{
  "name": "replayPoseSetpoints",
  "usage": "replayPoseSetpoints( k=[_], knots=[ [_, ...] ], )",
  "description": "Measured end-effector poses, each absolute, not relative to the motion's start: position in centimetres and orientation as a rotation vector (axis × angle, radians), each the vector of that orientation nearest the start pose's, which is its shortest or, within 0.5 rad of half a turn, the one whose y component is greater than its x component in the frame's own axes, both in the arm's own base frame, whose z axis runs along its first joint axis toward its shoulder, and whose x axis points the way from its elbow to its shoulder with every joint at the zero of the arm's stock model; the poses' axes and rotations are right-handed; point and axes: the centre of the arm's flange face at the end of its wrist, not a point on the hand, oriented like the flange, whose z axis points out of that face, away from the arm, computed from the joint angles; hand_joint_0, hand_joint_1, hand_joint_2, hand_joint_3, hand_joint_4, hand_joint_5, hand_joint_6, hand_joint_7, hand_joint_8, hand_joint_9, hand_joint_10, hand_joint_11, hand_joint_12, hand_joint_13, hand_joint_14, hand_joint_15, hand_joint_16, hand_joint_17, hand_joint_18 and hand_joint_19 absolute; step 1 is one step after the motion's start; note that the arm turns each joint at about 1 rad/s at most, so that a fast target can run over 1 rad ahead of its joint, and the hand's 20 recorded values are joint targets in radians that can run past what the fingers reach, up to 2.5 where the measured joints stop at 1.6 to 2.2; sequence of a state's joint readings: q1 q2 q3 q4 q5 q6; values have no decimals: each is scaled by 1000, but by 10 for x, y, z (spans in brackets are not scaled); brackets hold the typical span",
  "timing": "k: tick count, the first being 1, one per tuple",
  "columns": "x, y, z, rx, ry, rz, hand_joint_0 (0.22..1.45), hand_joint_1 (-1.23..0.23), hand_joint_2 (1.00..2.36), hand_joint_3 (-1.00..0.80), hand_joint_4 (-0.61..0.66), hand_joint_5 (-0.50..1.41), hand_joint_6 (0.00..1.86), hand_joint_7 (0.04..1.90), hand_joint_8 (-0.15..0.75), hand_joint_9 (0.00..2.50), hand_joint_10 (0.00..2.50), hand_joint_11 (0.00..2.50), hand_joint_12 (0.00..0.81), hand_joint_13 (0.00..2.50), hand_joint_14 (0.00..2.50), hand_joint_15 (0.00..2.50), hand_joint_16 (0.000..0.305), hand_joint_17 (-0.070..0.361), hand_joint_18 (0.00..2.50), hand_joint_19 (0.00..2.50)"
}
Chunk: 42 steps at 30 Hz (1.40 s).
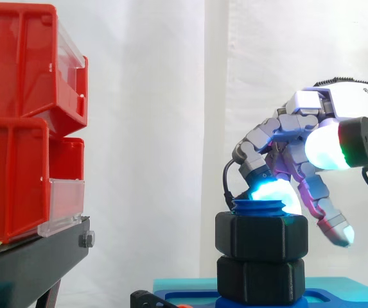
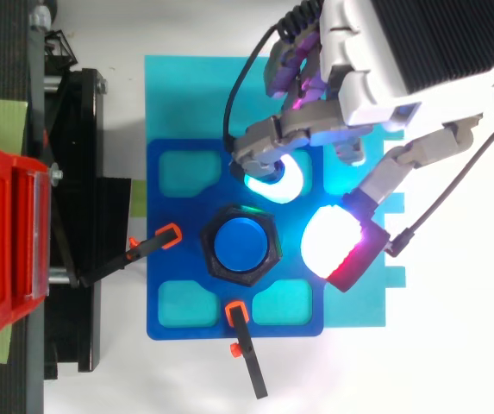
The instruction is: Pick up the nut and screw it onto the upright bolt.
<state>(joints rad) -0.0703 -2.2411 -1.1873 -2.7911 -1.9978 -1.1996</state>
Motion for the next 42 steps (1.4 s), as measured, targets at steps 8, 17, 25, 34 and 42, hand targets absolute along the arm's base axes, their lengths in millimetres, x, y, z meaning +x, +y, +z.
replayPoseSetpoints(
  k=[8, 17, 25, 34, 42],
  knots=[
    [730, -155, 309, -17, 1538, 561, 487, -317, 1000, -500, 181, -3, 505, 1190, 250, 1561, 11, 308, 309, 1029, 8, 205, 36, 81, 769, 369],
    [740, -157, 350, -27, 1510, 556, 476, -322, 1000, -500, 195, -90, 503, 825, 250, 1219, 6, 163, 342, 827, 7, 170, 41, 93, 584, 376],
    [746, -146, 359, -44, 1485, 561, 452, -311, 1000, -500, 143, -142, 501, 605, 204, 651, 0, 0, 326, 209, 0, 0, 38, 86, 0, 0],
    [744, -126, 318, -38, 1482, 567, 433, -273, 1000, -500, 91, -182, 500, 545, 176, 251, 0, 0, 334, 0, 0, 0, 45, 102, 0, 0],
    [742, -114, 298, -32, 1476, 571, 428, -257, 1000, -500, 84, -188, 500, 546, 174, 167, 0, 0, 337, 0, 0, 0, 47, 105, 0, 0]
  ],
)
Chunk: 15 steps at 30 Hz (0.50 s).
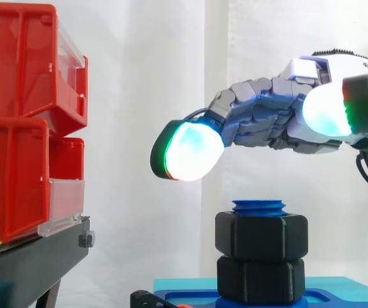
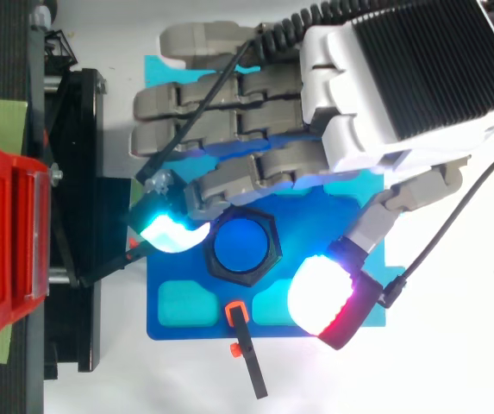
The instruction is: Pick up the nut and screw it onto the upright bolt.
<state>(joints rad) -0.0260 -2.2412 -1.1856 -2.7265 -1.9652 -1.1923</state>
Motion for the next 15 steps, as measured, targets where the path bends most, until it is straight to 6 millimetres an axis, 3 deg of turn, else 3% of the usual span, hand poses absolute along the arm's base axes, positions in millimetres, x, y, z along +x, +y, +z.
replayPoseSetpoints(
  k=[9, 15],
  knots=[
    [739, -114, 283, -35, 1473, 562, 428, -254, 1000, -500, 87, -188, 500, 553, 180, 174, 0, 0, 341, 0, 0, 0, 48, 107, 0, 0],
    [748, -114, 256, -30, 1480, 563, 431, -249, 1000, -500, 91, -186, 501, 564, 183, 185, 0, 0, 344, 0, 0, 0, 48, 108, 0, 0]
  ],
)
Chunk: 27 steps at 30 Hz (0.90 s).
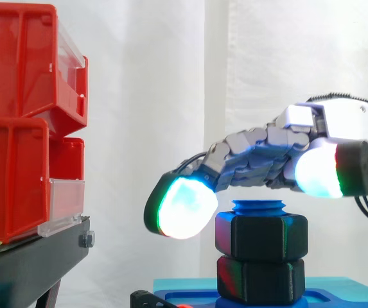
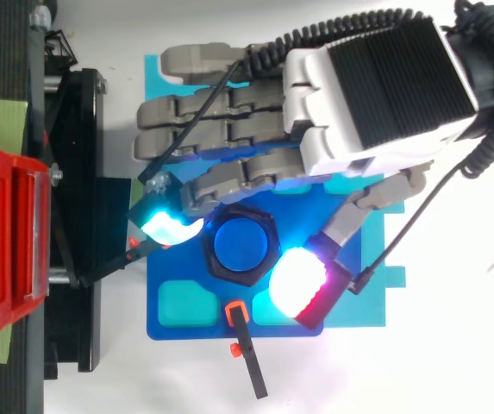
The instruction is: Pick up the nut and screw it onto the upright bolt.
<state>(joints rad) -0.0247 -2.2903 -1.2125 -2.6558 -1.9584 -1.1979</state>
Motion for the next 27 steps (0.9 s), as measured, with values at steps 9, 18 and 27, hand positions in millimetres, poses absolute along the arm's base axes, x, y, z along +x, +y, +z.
replayPoseSetpoints(
  k=[9, 18, 27],
  knots=[
    [755, -115, 254, -28, 1481, 567, 433, -242, 1000, -500, 115, -172, 501, 646, 196, 213, 0, 0, 349, 0, 0, 0, 47, 107, 0, 0],
    [754, -115, 253, -25, 1501, 570, 437, -233, 1000, -500, 157, -140, 503, 826, 218, 252, 0, 0, 356, 0, 0, 0, 48, 107, 0, 0],
    [753, -113, 252, -25, 1511, 575, 446, -245, 1000, -500, 208, -83, 504, 1049, 247, 430, 0, 0, 363, 122, 0, 0, 46, 103, 0, 0]
  ],
)
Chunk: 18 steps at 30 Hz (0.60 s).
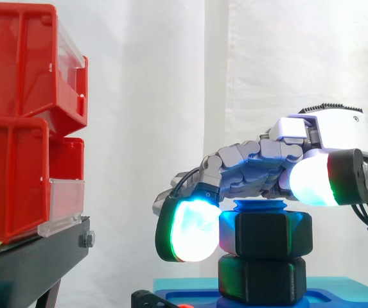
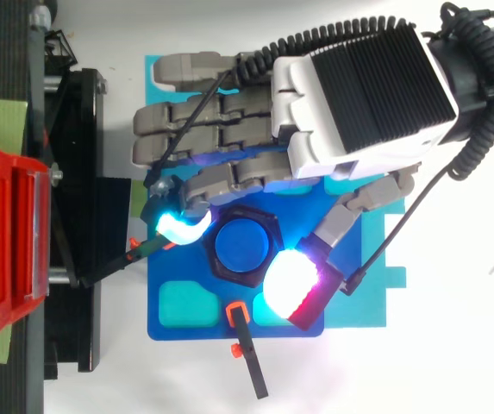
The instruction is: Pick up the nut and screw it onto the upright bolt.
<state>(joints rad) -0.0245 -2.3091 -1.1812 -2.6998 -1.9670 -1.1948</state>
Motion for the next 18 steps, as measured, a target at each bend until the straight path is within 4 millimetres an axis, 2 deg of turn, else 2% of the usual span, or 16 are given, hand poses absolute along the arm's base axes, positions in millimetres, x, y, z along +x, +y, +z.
replayPoseSetpoints(
  k=[6, 13, 15, 18],
  knots=[
    [753, -117, 255, -31, 1508, 580, 460, -246, 1000, -500, 193, -43, 504, 1251, 263, 586, 0, 0, 359, 213, 0, 0, 44, 98, 0, 0],
    [754, -125, 267, -52, 1504, 591, 472, -251, 1000, -500, 179, -5, 502, 1416, 265, 702, 0, 0, 353, 347, 0, 0, 40, 91, 0, 0],
    [754, -128, 270, -55, 1505, 592, 477, -255, 1000, -500, 163, 21, 501, 1482, 261, 801, 0, 0, 344, 428, 0, 0, 39, 87, 0, 0],
    [754, -132, 274, -58, 1503, 592, 485, -261, 1000, -500, 113, 50, 524, 1463, 258, 991, 0, 0, 331, 572, 0, 0, 35, 79, 164, 0]
  ],
)
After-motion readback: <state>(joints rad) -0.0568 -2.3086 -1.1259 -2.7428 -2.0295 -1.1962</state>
